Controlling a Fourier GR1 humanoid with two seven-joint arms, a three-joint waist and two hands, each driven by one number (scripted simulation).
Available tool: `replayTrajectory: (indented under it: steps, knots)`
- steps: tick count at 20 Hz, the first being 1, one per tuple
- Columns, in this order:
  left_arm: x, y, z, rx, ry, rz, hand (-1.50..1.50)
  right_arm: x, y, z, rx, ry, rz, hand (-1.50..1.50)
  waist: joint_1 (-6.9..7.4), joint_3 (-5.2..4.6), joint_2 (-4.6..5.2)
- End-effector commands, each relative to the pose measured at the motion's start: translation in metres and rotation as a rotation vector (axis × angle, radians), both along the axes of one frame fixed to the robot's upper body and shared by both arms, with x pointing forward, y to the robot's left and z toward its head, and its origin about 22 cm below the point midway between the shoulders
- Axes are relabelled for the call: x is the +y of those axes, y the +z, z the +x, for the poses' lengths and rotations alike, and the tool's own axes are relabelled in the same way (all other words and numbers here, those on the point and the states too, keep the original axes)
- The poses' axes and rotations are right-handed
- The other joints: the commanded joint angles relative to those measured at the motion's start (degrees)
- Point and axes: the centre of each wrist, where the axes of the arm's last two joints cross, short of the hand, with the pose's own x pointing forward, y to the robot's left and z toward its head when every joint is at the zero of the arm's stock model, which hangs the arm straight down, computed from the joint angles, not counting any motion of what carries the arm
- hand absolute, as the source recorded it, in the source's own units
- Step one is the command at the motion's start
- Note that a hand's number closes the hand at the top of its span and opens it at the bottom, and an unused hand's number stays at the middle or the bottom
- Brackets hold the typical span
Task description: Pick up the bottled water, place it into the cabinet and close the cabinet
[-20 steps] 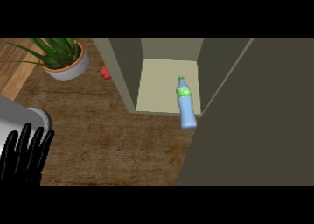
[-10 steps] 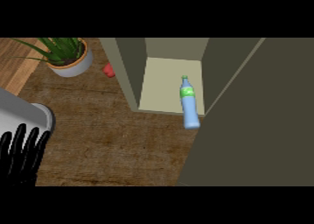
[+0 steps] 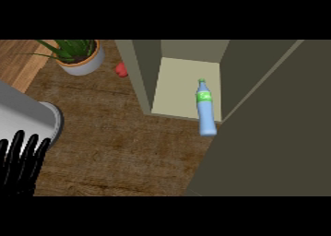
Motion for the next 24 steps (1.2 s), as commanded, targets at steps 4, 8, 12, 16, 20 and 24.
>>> replayTrajectory:
  steps: [4,8,12,16,20,24]
  knots:
    - [0.001,0.008,0.005,-0.036,-0.042,-0.007,-1.5,0.045,-0.037,0.013,0.382,0.137,0.097,1.5,3.39,0.09,1.86]
    - [0.007,0.005,0.002,-0.017,-0.035,0.016,-1.5,0.035,-0.033,0.029,0.416,0.058,0.153,1.5,3.01,0.11,1.11]
    - [0.009,0.005,0.002,-0.013,-0.021,0.025,-1.5,0.014,-0.03,0.032,0.409,-0.119,0.289,1.5,-0.14,0.32,0.59]
    - [0.015,0.002,0.003,-0.014,0.021,0.015,-1.5,-0.002,-0.032,0.035,0.415,-0.275,0.337,1.5,-1.56,0.18,0.63]
    - [0.01,0.0,-0.003,-0.001,-0.017,-0.01,-1.5,-0.007,-0.037,0.046,0.433,-0.363,0.383,1.5,-0.59,0.24,0.59]
    - [0.014,0.007,0.001,-0.022,-0.037,0.004,-1.5,-0.011,-0.042,0.075,0.444,-0.464,0.4,1.5,1.2,0.38,0.79]
